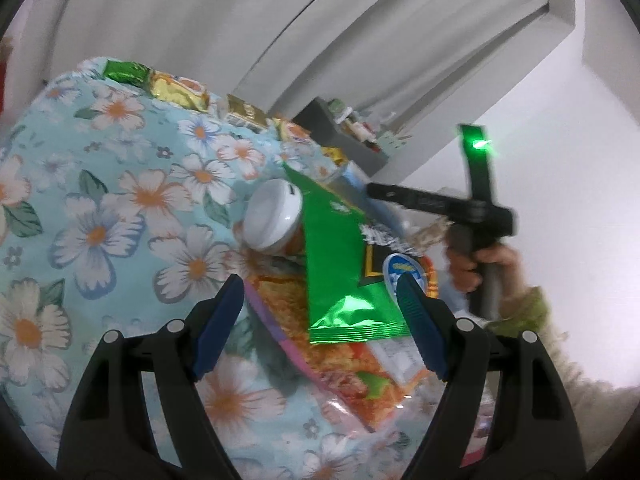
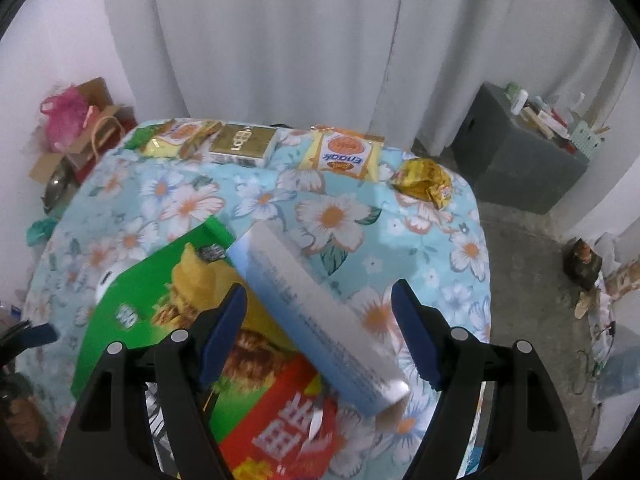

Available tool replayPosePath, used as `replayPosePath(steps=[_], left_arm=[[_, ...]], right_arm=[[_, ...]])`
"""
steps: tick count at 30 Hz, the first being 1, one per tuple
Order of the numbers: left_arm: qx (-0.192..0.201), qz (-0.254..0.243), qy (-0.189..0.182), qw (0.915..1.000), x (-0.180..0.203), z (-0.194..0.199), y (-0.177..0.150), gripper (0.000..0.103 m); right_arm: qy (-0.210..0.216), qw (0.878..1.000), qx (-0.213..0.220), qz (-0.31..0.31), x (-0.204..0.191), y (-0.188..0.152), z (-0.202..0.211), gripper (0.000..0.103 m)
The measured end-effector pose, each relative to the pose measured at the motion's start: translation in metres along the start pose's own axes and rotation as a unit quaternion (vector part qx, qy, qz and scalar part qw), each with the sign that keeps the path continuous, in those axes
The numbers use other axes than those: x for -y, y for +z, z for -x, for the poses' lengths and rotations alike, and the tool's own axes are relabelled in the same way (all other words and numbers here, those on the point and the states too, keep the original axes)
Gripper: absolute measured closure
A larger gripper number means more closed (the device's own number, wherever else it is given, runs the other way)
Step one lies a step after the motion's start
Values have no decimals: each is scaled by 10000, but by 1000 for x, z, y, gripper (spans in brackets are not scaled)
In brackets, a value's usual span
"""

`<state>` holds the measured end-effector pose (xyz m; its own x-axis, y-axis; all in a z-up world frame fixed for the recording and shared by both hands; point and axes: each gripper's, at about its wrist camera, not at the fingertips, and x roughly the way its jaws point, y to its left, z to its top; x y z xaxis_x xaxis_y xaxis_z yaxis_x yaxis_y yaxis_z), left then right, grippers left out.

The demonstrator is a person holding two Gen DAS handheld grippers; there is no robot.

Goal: Collect trash
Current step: 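Grasp the green chip bag with the left gripper while the right grasps the white box, then lift the green bag and white box and carry them toward the wastebasket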

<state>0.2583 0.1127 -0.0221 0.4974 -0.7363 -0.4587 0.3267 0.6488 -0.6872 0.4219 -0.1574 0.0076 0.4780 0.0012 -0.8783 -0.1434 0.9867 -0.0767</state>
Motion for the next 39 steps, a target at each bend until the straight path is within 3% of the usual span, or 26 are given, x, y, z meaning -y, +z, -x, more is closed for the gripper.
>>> replayPosePath(steps=[2, 6, 11, 14, 18, 24, 28, 32, 39], left_arm=[[-11, 59, -191, 9998, 0, 2, 0, 31], [-45, 126, -403, 9991, 2, 1, -1, 37], [-267, 501, -563, 9968, -9, -14, 8, 43], [-449, 925, -707, 9922, -22, -26, 11, 47], [-690, 1519, -1148, 9793, -36, -43, 13, 48], [-933, 1744, -1328, 9712, -33, -54, 11, 61], [-976, 1641, -1368, 9720, -21, -53, 11, 69], [-1165, 1592, -920, 9760, -15, -62, 10, 91], [-1059, 1297, -1019, 9806, 6, -55, 10, 100]], right_arm=[[12, 9999, -97, -91, 2, 0, -10, 45], [-87, 9996, 3, -273, 8, -2, -14, 51], [-226, 9972, 141, -692, 27, -8, 1, 69], [-180, 9940, 268, -1045, 45, -19, 19, 70], [-33, 9877, 494, -1485, 65, -46, 56, 71], [454, 9750, 640, -2077, 77, -108, 102, 71], [805, 9635, 655, -2467, 77, -151, 112, 71], [913, 9569, 691, -2669, 71, -178, 109, 71], [887, 9398, 876, -3183, 73, -212, 100, 71]])
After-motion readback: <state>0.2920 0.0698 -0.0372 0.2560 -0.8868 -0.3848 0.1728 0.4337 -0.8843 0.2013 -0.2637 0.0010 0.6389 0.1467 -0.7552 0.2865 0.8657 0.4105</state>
